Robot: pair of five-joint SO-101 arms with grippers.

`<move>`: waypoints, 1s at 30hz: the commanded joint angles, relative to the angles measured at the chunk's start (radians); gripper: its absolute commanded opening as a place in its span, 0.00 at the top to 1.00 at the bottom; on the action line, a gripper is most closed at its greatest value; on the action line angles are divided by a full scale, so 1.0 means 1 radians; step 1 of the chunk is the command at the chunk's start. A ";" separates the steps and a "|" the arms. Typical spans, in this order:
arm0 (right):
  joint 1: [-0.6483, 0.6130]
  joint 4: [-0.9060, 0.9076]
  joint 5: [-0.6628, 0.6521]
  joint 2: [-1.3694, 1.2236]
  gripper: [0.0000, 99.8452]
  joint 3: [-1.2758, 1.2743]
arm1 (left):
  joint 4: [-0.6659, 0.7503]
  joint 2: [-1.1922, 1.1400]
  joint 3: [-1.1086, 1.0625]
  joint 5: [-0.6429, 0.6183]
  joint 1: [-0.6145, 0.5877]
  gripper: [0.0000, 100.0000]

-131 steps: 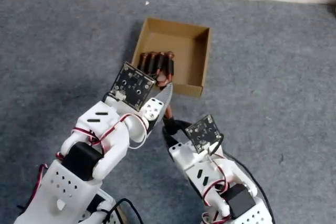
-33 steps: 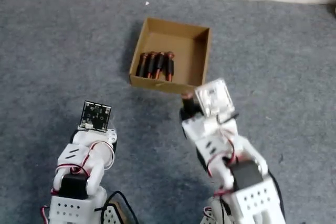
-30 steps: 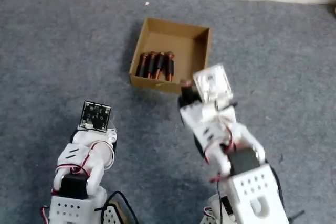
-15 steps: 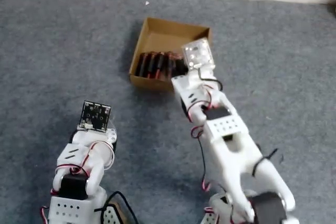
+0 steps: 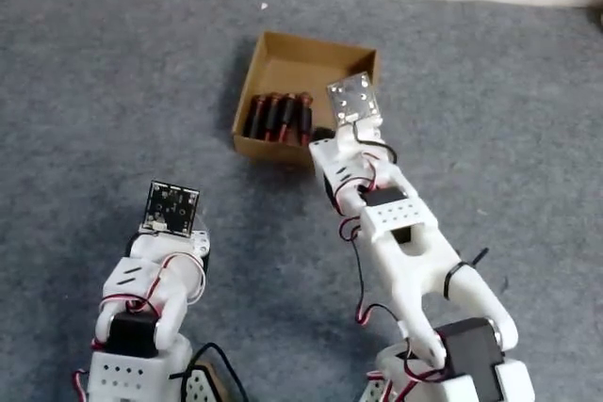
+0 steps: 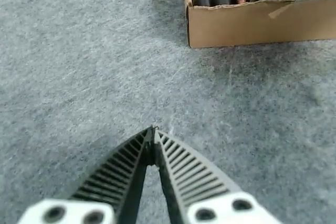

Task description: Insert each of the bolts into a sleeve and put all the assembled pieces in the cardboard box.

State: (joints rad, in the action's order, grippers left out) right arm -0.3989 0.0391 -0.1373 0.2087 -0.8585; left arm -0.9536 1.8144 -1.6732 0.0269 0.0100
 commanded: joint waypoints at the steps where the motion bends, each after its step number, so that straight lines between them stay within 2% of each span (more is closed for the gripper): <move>1: -0.031 -0.027 -0.003 0.018 0.87 0.042 | 0.021 0.005 -0.022 0.006 -0.004 0.99; 5: -0.038 -0.001 -0.005 0.127 0.88 0.007 | 0.021 0.005 -0.022 0.008 -0.004 0.99; 12: -0.030 0.133 -0.011 0.464 0.88 -0.120 | 0.021 0.004 -0.022 0.008 -0.004 0.99; 17: -0.030 0.254 -0.011 0.705 1.00 -0.177 | 0.021 0.004 -0.022 0.008 -0.005 0.99; 23: -0.025 0.343 -0.011 0.924 0.99 -0.300 | 0.020 0.004 -0.022 0.008 -0.010 0.99; 30: 0.084 0.355 -0.011 1.168 0.99 -0.507 | 0.009 0.002 -0.022 0.008 -0.010 0.99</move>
State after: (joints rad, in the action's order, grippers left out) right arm -0.3636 0.3905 -0.1373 1.2750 -1.3157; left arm -0.9536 1.8144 -1.6747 0.0269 0.0100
